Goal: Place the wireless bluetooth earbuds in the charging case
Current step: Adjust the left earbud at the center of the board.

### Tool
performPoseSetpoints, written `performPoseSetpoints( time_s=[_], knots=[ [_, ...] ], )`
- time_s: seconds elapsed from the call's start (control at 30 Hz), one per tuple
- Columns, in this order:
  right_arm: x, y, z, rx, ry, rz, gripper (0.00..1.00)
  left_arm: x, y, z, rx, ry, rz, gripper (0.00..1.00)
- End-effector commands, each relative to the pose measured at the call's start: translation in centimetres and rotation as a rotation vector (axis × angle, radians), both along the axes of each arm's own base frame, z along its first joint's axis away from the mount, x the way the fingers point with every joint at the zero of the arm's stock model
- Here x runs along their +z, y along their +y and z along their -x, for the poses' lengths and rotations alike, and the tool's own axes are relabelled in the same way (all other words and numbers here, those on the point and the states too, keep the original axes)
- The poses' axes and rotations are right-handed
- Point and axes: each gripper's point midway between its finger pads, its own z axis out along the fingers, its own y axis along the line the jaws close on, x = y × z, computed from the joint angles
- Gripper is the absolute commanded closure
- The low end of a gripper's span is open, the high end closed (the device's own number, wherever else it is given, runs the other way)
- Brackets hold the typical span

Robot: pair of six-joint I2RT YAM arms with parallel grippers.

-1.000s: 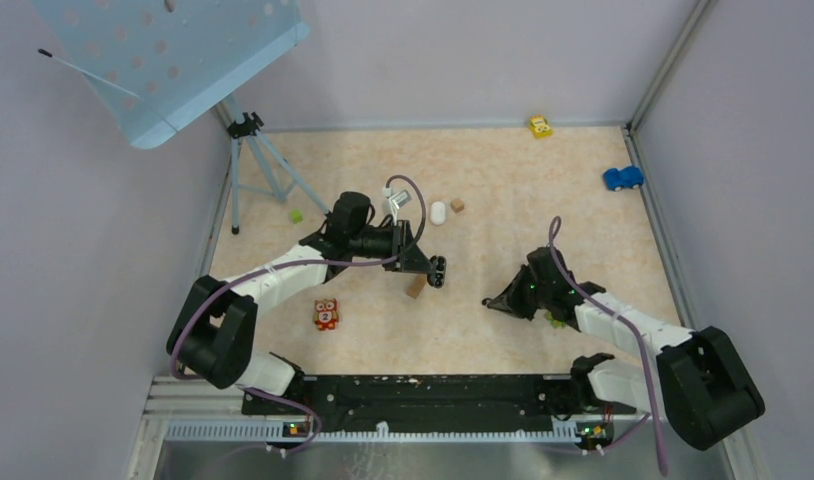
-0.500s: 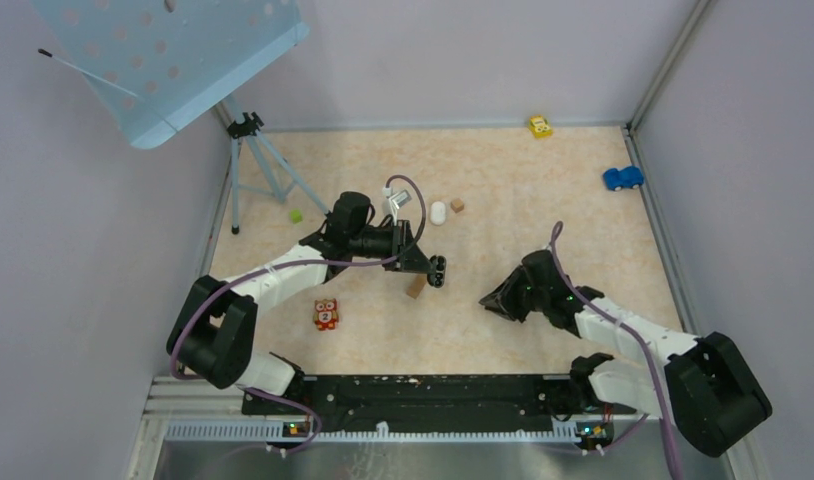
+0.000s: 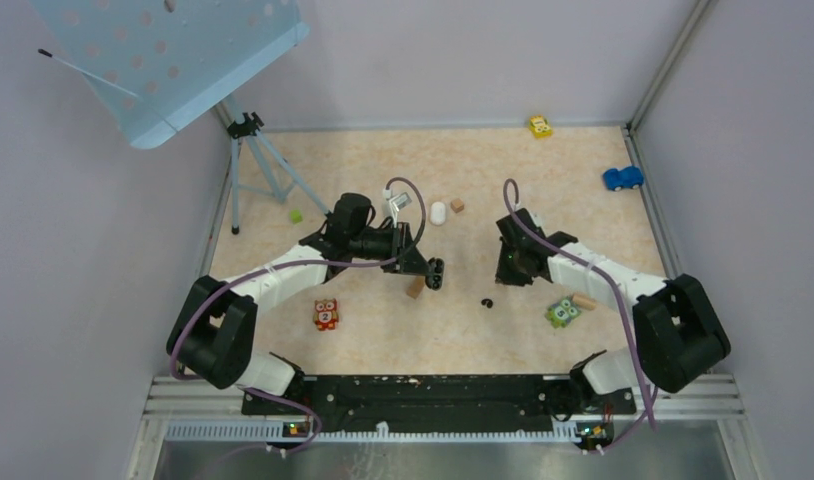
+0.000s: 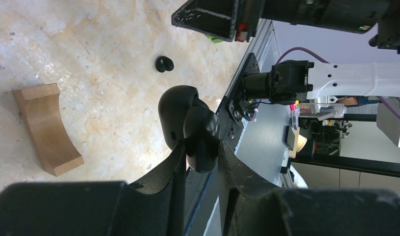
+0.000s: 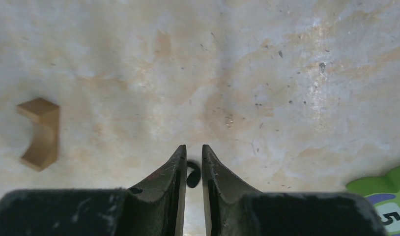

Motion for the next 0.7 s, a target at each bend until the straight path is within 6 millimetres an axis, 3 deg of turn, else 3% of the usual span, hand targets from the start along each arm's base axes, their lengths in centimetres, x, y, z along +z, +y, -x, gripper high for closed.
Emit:
performPoseSetpoints(
  time_s=[0.0, 0.4, 0.67],
  knots=[
    [-0.3, 0.1, 0.2, 0.093, 0.021, 0.072, 0.83, 2.4, -0.1, -1.1, 0.011, -0.110, 0.017, 1.00],
    [-3.4, 2.3, 3.2, 0.145, 0.102, 0.025, 0.82, 2.5, 0.3, -1.7, 0.016, -0.128, -0.008, 1.00],
    [-3.7, 3.6, 4.8, 0.150, 0.129, -0.019, 0.82, 2.5, 0.3, -1.6, 0.017, -0.122, -0.007, 1.00]
  ],
)
